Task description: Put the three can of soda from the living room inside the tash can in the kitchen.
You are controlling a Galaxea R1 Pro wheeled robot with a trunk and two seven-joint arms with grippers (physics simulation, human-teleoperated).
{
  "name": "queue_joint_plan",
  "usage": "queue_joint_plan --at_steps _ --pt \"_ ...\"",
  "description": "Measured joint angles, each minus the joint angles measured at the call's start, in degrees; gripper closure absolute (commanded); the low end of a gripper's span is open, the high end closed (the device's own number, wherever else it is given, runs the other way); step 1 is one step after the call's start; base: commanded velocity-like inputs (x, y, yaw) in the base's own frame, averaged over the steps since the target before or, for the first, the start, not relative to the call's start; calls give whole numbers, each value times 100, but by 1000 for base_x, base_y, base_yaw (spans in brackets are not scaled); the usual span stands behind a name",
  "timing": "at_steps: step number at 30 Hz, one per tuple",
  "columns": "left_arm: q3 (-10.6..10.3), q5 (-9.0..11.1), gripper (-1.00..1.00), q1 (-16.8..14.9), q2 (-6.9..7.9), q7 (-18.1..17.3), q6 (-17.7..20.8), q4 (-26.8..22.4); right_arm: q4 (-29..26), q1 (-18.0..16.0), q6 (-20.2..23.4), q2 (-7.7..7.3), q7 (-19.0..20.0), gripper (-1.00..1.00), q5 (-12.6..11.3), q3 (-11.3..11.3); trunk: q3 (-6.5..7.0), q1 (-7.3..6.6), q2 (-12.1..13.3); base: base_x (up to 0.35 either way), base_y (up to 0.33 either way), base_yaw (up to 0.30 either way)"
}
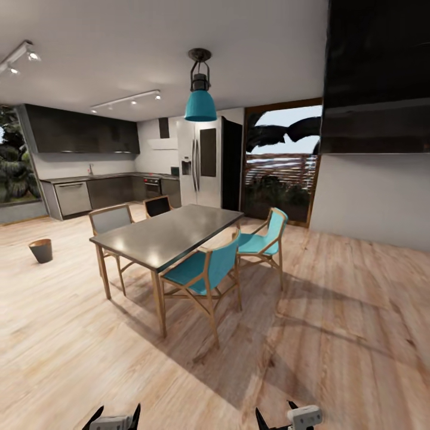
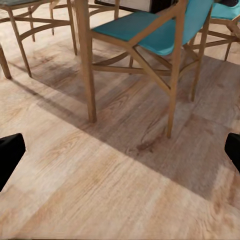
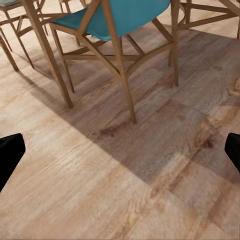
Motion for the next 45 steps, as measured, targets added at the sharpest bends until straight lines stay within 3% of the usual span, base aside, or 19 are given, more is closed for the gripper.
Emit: queue_joint_plan --at_steps 9,32,45 --pt "-3 0 -100 0 0 0 0 0 4 0 0 -11 1 -100 0 0 23 0 0 0 288 139" --pt "2 0 -100 0 0 0 0 0 5 0 0 -14 1 -100 0 0 26 0 0 0 284 5" --pt "3 0 -100 0 0 2 0 0 78 -9 0 -9 8 -100 0 2 26 0 0 0 37 0"
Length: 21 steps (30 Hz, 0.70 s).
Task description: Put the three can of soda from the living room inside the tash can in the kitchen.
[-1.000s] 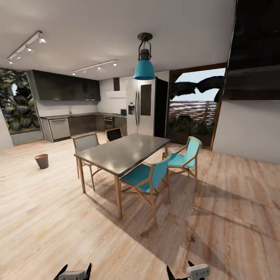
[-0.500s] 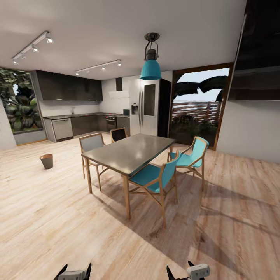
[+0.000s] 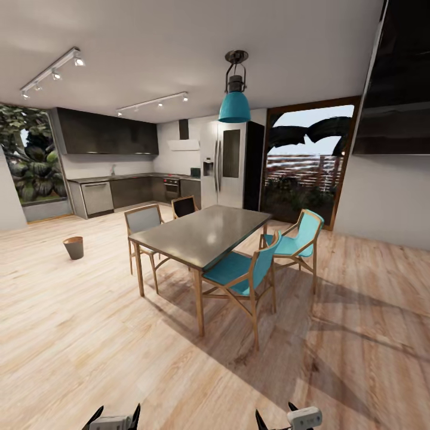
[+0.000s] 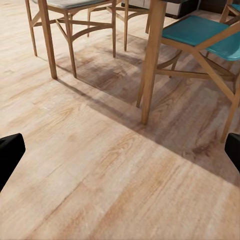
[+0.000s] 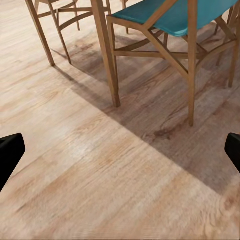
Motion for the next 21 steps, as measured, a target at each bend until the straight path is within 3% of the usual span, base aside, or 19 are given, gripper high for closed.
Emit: queue_joint_plan --at_steps 11,21 --pt "0 0 -100 0 0 -2 0 3 5 0 0 0 -1 -100 0 4 0 0 0 45 27 98" --pt "-3 3 -100 0 4 -2 0 65 21 0 0 0 -5 -100 0 7 0 0 0 174 206 165"
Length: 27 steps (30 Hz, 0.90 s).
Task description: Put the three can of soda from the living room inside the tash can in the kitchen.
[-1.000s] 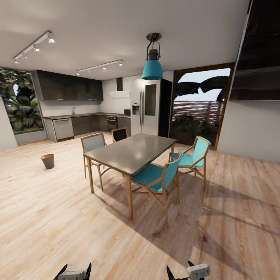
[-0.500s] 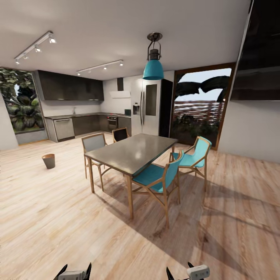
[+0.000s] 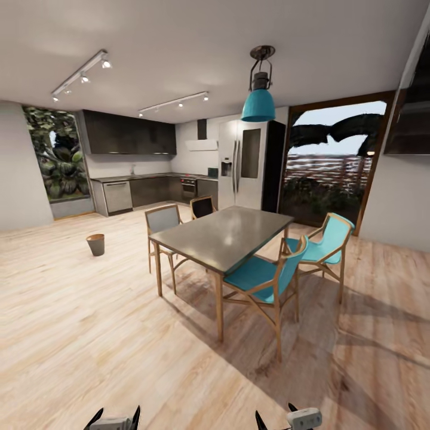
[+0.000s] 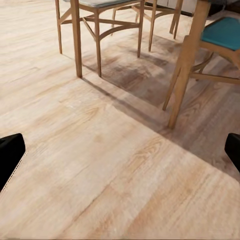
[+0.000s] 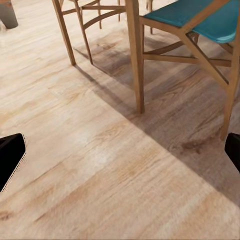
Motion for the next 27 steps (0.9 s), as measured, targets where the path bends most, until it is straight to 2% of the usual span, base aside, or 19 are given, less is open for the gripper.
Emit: queue_joint_plan --at_steps 9,27 --pt "-5 5 -100 0 4 0 0 142 51 0 0 0 -1 -100 0 0 -11 0 0 129 254 98" --pt "-6 6 -100 0 5 0 0 147 79 0 0 7 5 -100 1 0 -129 0 0 139 258 121"
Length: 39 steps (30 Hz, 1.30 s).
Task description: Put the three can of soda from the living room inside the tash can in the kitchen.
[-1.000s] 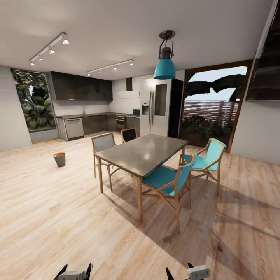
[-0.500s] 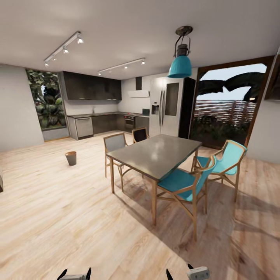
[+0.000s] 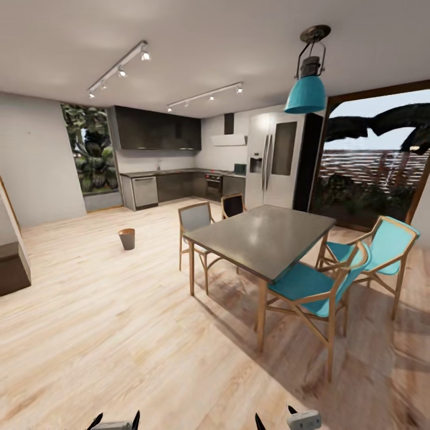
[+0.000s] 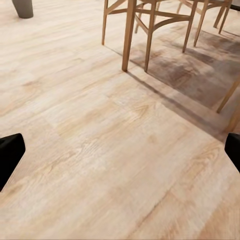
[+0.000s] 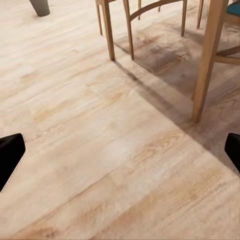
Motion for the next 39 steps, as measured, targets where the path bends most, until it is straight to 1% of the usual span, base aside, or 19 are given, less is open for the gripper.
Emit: queue_joint_plan --at_steps 8,15,24,34,39 --pt "0 0 -100 0 0 -6 0 7 2 -1 0 -2 1 -100 -1 7 -57 0 0 157 258 123" --pt "0 0 -100 0 0 -8 0 8 2 -3 0 -6 1 -100 1 9 -90 0 0 170 258 37" --pt "3 2 -100 -6 0 -9 0 3 2 0 0 -22 2 -100 8 9 -99 0 0 187 254 6" --pt "22 53 -100 -22 8 -34 -2 -40 2 -2 0 -46 -4 -100 14 -4 -100 0 0 199 251 1" --pt "25 33 -100 -28 8 -35 -2 -19 2 -21 0 -53 -6 -100 -1 -15 -100 0 0 202 249 0"
